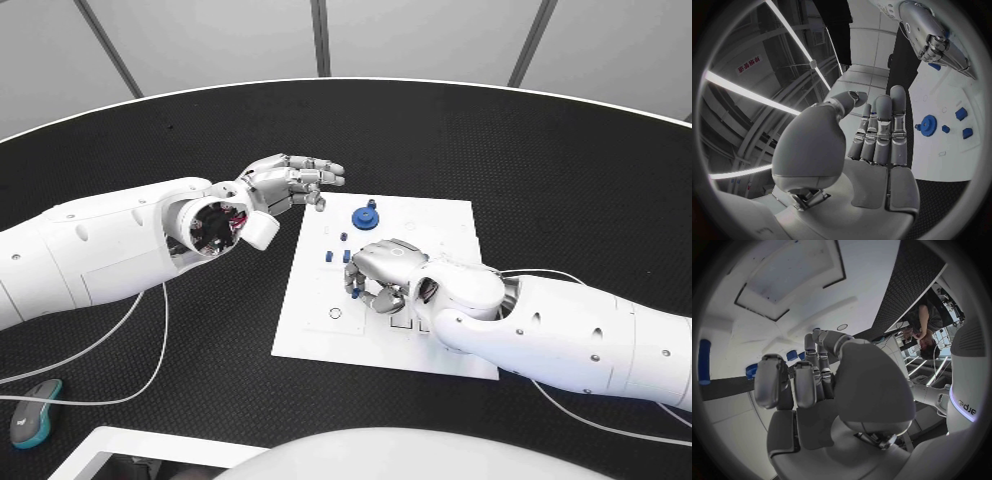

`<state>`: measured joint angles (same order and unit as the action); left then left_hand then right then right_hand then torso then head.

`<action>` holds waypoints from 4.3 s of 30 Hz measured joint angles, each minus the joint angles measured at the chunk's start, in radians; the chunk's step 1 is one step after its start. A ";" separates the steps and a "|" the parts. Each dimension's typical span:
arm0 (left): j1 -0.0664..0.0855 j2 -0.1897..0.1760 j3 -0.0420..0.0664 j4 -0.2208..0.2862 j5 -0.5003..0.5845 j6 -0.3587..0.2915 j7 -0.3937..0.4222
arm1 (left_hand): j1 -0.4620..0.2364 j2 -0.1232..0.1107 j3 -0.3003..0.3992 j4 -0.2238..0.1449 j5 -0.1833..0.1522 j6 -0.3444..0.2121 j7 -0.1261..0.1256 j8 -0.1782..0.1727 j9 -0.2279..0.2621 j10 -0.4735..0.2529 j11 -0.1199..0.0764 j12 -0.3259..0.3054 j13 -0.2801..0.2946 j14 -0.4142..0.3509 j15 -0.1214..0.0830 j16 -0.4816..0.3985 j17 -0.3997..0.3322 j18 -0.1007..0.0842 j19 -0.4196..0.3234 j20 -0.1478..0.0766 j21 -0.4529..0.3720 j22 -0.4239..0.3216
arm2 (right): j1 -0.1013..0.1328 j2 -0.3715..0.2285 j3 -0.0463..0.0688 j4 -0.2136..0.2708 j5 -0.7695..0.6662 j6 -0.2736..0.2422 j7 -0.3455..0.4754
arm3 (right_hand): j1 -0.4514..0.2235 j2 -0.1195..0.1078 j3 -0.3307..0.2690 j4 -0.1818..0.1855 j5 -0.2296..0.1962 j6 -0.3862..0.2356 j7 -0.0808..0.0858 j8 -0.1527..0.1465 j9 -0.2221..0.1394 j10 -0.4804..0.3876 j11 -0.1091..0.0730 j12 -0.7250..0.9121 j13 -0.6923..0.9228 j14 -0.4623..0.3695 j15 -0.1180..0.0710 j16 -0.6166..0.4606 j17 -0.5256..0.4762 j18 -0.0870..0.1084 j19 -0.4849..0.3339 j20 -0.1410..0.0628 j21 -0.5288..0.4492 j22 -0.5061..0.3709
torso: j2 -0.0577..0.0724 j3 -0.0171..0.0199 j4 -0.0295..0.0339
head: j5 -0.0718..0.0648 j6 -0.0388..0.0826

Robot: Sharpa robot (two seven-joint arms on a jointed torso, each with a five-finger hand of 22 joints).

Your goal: Assemble the parts on the task board

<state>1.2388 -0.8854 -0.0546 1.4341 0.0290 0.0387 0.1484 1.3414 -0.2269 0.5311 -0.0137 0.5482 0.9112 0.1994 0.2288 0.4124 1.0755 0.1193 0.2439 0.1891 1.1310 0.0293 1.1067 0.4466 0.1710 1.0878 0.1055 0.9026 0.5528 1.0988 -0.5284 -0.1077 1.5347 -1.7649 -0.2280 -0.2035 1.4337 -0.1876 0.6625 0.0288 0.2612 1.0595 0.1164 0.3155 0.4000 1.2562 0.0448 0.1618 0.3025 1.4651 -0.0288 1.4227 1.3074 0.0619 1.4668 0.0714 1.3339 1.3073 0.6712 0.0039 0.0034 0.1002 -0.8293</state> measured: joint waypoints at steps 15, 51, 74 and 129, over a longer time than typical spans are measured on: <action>0.000 -0.002 0.000 0.002 0.000 -0.001 -0.002 | 0.006 0.006 -0.002 -0.002 0.000 0.000 0.000 0.000 0.000 0.000 0.000 0.000 0.001 0.000 0.000 0.000 -0.001 0.000 -0.003 0.003 0.003 0.001 | 0.000 0.011 -0.004 -0.014 0.000 0.022 0.002 | -0.046 0.000 -0.009 -0.010 -0.003 -0.066 0.039 -0.039 -0.003 -0.073 0.040 -0.051 -0.010 0.002 0.021 0.000 0.000 0.000 0.000 0.011 -0.033 0.000 | 0.000 -0.0006 0.0001 | 0.002 -0.004; 0.000 0.000 0.000 -0.019 0.000 0.005 -0.004 | 0.007 0.007 -0.005 -0.006 0.000 0.000 0.000 0.000 0.000 0.000 0.000 0.004 0.001 0.000 0.000 0.000 -0.003 -0.001 -0.003 0.003 0.004 0.003 | 0.074 -0.303 0.019 0.187 0.000 -0.072 -0.062 | -0.138 -0.088 -0.071 0.011 -0.110 -0.142 0.026 -0.100 -0.028 -0.193 0.053 -0.078 -0.102 -0.002 0.048 -0.017 -0.008 0.000 -0.013 0.041 -0.095 0.000 | -0.008 -0.0006 -0.0122 | -0.031 0.028; -0.001 -0.001 0.000 -0.018 0.000 0.009 -0.004 | 0.012 0.013 -0.005 -0.005 0.000 0.000 0.000 0.000 0.000 0.000 0.000 0.004 0.001 0.000 0.000 0.000 -0.004 -0.001 -0.003 0.003 0.008 0.005 | 0.093 -0.261 0.017 0.061 0.032 -0.021 -0.039 | -0.104 -0.054 -0.119 0.027 -0.108 -0.141 0.012 -0.104 -0.035 -0.189 0.050 -0.051 -0.120 0.001 0.045 -0.017 -0.001 0.016 -0.016 0.034 -0.142 0.001 | -0.005 -0.0008 -0.0130 | -0.043 0.043; -0.001 -0.009 0.000 -0.013 0.000 0.009 -0.004 | 0.012 0.013 -0.008 -0.008 0.000 0.000 0.000 0.000 0.000 0.000 0.000 0.008 0.002 0.000 0.000 0.000 -0.006 -0.002 -0.006 0.006 0.008 0.007 | 0.072 -0.242 0.012 0.075 0.032 -0.113 -0.022 | -0.059 0.015 -0.050 0.011 -0.071 0.003 -0.005 -0.027 -0.009 0.020 -0.005 -0.005 -0.099 0.000 -0.004 -0.007 0.000 0.016 0.000 -0.004 -0.090 0.000 | -0.009 0.0005 -0.0182 | -0.031 0.022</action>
<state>1.2381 -0.8942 -0.0549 1.4210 0.0291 0.0479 0.1441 1.3539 -0.2144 0.5229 -0.0220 0.5482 0.9112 0.1994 0.2288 0.4122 1.0755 0.1194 0.2517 0.1909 1.1309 0.0293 1.1067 0.4410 0.1695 1.0817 0.1116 0.9103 0.5600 1.1710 -0.7704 -0.0955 1.6102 -1.7326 -0.3410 -0.2258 1.3749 -0.1724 0.6122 0.0400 0.1899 1.0621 0.1110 0.2889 0.3906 1.2759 0.0395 0.1564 0.2037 1.4652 -0.0325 1.4152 1.3077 0.0775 1.4667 0.0677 1.2440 1.3076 0.6617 0.0044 -0.0149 0.0688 -0.8073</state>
